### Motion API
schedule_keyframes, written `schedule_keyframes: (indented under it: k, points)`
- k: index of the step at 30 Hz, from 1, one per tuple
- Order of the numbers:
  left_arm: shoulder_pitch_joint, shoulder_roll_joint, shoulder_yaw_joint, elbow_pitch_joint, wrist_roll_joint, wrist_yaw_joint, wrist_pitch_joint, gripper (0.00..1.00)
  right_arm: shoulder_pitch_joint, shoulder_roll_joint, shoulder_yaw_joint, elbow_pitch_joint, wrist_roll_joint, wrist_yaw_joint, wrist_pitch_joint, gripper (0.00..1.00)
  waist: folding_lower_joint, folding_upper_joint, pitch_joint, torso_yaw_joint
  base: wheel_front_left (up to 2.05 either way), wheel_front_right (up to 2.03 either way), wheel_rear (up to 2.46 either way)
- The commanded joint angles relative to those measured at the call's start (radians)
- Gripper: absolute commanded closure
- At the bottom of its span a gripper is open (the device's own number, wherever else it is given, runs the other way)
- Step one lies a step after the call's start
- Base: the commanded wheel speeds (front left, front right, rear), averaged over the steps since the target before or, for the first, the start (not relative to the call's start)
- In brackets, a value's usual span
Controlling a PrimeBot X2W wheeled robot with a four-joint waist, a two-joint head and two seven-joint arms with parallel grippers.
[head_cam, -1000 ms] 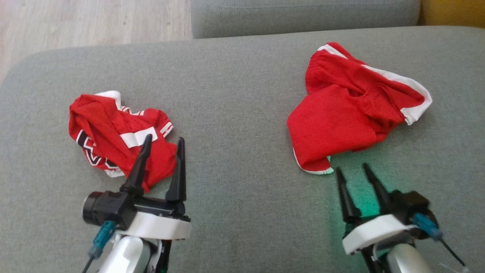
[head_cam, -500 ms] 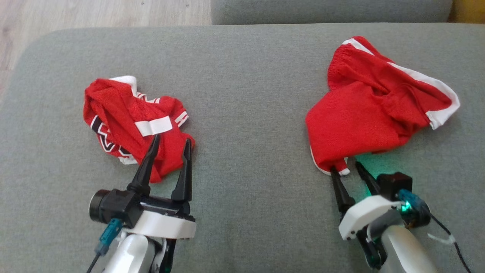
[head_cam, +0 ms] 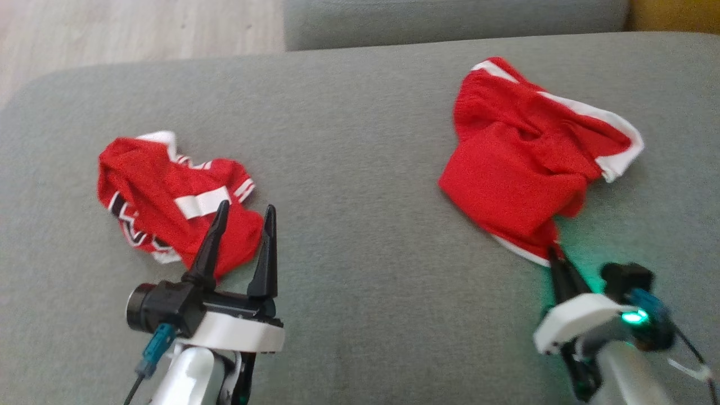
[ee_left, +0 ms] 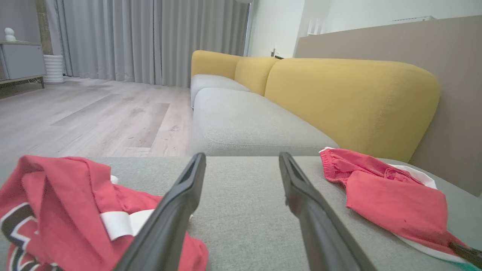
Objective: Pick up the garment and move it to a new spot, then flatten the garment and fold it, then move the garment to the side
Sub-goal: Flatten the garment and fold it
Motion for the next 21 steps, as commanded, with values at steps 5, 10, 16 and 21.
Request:
schedule_keyframes:
  k: [5,10,16,21]
  points:
    - [-0.005,-0.012,0.043,-0.026,0.021,-0.013,-0.009,0.0,0.041,-0.003,-0.168,-0.108,-0.074,0.007,-0.002,1.0,0.0,0.0,-0.039,-0.076,0.0,0.0,0.0]
    - [0.0,-0.029,0.041,-0.02,0.029,-0.022,-0.01,0.0,0.049,-0.003,-0.393,-0.205,-0.137,0.007,0.041,1.0,0.0,0.0,-0.045,-0.107,0.0,0.0,0.0]
    - [0.0,-0.043,0.04,-0.007,0.037,-0.035,-0.01,0.0,0.023,-0.003,-0.547,-0.237,-0.229,0.007,0.081,0.0,0.0,0.0,-0.043,-0.114,0.0,0.0,0.0]
    - [-0.002,-0.047,0.051,0.001,0.042,-0.042,-0.01,0.0,-0.006,-0.003,-0.548,-0.243,-0.233,0.007,0.028,0.0,0.0,0.0,-0.043,-0.116,0.0,0.0,0.0]
